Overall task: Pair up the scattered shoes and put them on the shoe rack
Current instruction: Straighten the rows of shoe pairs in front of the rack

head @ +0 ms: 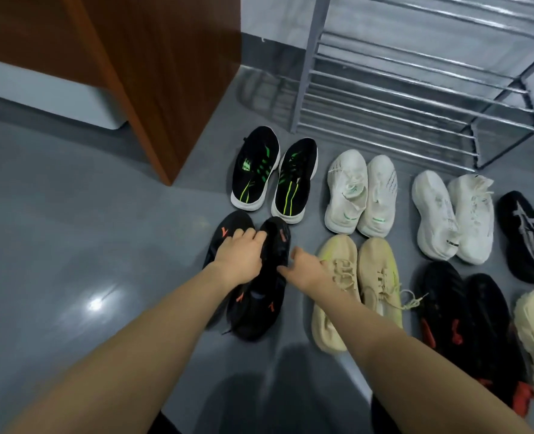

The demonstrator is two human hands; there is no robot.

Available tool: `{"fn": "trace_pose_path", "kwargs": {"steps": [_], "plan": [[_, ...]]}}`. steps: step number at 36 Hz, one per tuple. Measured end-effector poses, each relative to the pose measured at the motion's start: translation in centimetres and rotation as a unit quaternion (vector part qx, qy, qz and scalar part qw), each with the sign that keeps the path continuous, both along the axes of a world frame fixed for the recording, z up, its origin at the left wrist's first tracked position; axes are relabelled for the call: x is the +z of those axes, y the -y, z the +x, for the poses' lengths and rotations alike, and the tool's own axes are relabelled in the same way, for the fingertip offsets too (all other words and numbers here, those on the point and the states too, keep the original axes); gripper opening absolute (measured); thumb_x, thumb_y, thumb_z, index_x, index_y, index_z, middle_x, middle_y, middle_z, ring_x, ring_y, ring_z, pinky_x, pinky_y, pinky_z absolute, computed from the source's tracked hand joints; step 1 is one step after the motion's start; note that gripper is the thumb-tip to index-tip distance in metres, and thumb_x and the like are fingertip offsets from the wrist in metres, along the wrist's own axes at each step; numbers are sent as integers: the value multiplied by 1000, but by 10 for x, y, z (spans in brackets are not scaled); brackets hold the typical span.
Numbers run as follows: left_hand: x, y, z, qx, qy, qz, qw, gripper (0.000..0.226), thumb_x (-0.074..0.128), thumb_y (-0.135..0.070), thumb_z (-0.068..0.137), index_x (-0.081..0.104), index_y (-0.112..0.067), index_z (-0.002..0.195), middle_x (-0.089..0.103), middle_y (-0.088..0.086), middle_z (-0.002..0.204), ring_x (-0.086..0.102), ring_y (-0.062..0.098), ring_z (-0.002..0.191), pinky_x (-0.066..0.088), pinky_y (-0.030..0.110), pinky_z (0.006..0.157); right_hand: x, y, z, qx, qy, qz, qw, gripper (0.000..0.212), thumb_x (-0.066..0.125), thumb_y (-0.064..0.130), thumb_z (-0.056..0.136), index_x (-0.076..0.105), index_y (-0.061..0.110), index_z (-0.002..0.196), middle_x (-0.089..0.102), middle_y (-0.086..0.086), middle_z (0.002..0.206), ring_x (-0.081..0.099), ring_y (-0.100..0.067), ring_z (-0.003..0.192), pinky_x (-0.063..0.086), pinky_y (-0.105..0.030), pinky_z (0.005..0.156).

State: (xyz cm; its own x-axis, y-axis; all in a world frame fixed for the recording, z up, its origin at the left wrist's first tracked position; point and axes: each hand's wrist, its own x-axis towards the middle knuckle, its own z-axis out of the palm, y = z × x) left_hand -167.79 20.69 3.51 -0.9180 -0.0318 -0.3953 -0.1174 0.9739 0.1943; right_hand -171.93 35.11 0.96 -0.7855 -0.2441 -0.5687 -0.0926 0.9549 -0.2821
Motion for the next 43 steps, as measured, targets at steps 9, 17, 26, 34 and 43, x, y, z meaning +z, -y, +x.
{"fn": "trace_pose_path", "kwargs": {"steps": [9,17,26,34,43], "plan": [[-32,-9,2,-21,13,-9,1000,73,51,-21,92,8,-12,151,8,7,158,18,27,141,23,37,112,-42,3,10,10,16,6,1000,40,53,33,89,43,9,119,60,-9,117,54,-29,116,31,-42,104],[-33,-13,-6,-28,-42,-38,998,74,51,-22,92,7,-12,151,6,6,158,8,24,145,12,37,117,-32,-9,7,-47,-44,-95,993,24,46,6,80,56,15,101,67,-8,96,59,-32,97,43,-37,88],[-2,-15,-17,-18,-138,-116,983,74,84,-27,51,61,-6,118,59,14,111,60,33,97,51,41,81,5,-15,-26,53,-164,-148,974,29,42,11,92,64,18,111,54,-1,108,50,-25,104,46,-37,72],[4,-8,-21,-6,-119,-65,991,43,54,-29,90,41,-17,130,46,-1,132,39,18,129,24,30,107,29,-7,-37,152,-256,-166,940,27,46,12,94,65,17,111,57,0,104,46,-25,98,40,-36,77],[20,-9,-13,64,-153,-93,982,34,46,-14,93,43,-19,126,48,0,127,42,25,120,33,33,96,27,12,-31,127,-318,-186,921,27,50,7,91,68,18,107,60,0,98,52,-26,99,29,-44,107]]}}
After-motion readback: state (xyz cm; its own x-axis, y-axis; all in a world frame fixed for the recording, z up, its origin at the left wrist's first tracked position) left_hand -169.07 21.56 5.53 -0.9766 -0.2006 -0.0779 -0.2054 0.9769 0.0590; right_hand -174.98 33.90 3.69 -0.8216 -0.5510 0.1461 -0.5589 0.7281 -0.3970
